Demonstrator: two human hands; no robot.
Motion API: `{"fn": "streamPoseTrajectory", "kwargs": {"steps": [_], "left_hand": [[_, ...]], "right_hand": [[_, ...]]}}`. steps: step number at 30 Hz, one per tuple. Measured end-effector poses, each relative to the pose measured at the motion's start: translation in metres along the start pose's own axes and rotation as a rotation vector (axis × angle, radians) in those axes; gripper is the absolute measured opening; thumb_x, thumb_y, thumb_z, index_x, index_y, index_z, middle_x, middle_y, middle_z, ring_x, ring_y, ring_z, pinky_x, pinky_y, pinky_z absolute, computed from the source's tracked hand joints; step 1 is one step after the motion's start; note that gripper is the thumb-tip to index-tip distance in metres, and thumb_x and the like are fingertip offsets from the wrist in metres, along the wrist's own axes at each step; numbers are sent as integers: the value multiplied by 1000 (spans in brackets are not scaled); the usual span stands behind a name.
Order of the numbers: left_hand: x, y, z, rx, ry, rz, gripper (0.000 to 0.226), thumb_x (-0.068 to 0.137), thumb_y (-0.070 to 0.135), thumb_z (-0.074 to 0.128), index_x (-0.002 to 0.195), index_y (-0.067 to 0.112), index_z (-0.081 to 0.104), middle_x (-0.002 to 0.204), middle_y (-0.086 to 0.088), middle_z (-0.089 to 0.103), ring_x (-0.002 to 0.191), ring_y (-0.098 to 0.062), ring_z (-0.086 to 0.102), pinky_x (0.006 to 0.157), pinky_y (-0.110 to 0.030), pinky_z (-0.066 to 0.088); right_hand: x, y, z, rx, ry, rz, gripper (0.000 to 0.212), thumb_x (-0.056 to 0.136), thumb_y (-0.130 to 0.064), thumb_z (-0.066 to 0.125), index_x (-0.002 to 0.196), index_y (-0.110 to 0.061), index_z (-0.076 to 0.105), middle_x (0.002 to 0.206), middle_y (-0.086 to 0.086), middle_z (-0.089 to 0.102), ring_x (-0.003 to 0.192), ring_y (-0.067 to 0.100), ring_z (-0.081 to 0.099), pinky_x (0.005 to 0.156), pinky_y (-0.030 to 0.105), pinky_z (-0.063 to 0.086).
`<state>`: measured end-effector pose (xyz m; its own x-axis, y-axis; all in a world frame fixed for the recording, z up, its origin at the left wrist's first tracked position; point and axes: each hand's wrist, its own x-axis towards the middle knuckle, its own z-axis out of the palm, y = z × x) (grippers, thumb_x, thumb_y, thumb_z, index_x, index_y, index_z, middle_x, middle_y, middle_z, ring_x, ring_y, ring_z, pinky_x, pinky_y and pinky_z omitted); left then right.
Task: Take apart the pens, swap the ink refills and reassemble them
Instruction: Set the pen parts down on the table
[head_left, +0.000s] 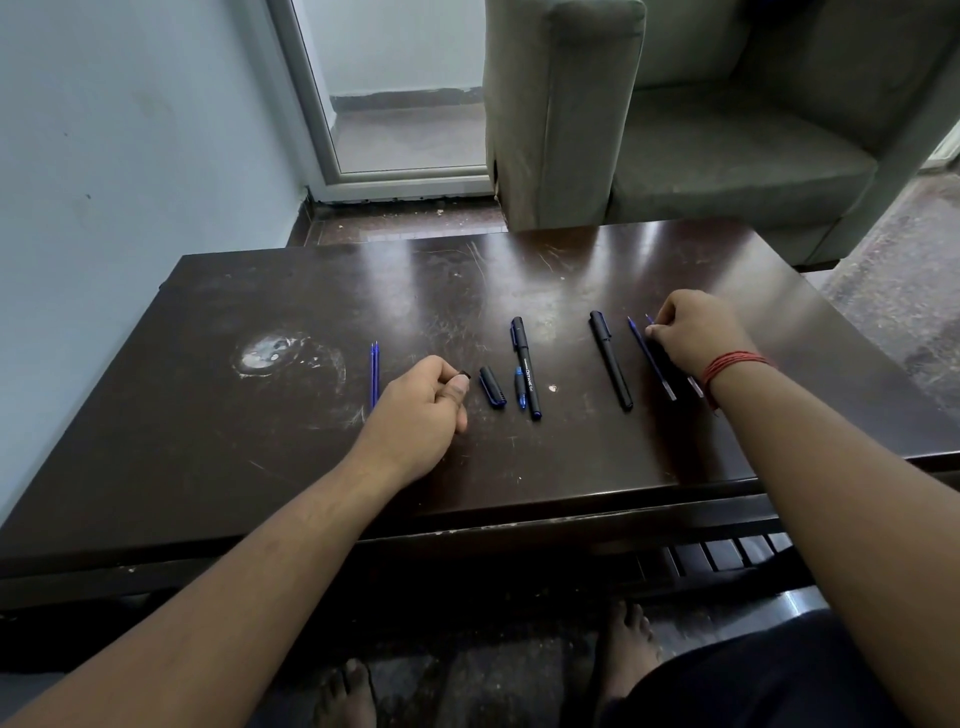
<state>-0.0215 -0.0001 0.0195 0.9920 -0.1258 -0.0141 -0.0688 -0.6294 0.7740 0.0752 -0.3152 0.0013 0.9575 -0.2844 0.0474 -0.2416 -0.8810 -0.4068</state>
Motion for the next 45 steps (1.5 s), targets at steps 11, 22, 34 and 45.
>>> {"fn": "streamPoseTrajectory", "kwargs": {"steps": [11,22,34,45], "left_hand": [[-1,0,1,33,-32,-1,22,107,26,41,88,25,52,67,6,65,45,2,47,53,-17,35],[-1,3,0,18,-36,-1,22,107,24,41,87,24,52,66,7,64,44,3,47,54,-19,35],[0,2,-1,28,-39,4,22,107,24,41,88,23,52,67,6,64,43,3,47,47,-11,36],[3,-1,-1,21,-24,6,22,106,25,41,88,22,53,67,6,65,45,2,47,55,-20,36]], "right_hand": [[2,-4,8,5,15,-21,16,87,-28,68,78,-16,62,96,13,65,90,31,59,73,30,43],[1,-7,8,-21,0,-41,25,88,-36,66,86,-11,65,96,14,67,95,31,60,72,29,42],[2,-7,10,-92,3,-32,15,87,-21,61,89,-7,65,98,18,65,91,38,61,76,36,52],[-4,-17,2,-39,43,-1,24,91,-28,57,94,-5,64,100,21,66,96,41,60,82,40,53]]}}
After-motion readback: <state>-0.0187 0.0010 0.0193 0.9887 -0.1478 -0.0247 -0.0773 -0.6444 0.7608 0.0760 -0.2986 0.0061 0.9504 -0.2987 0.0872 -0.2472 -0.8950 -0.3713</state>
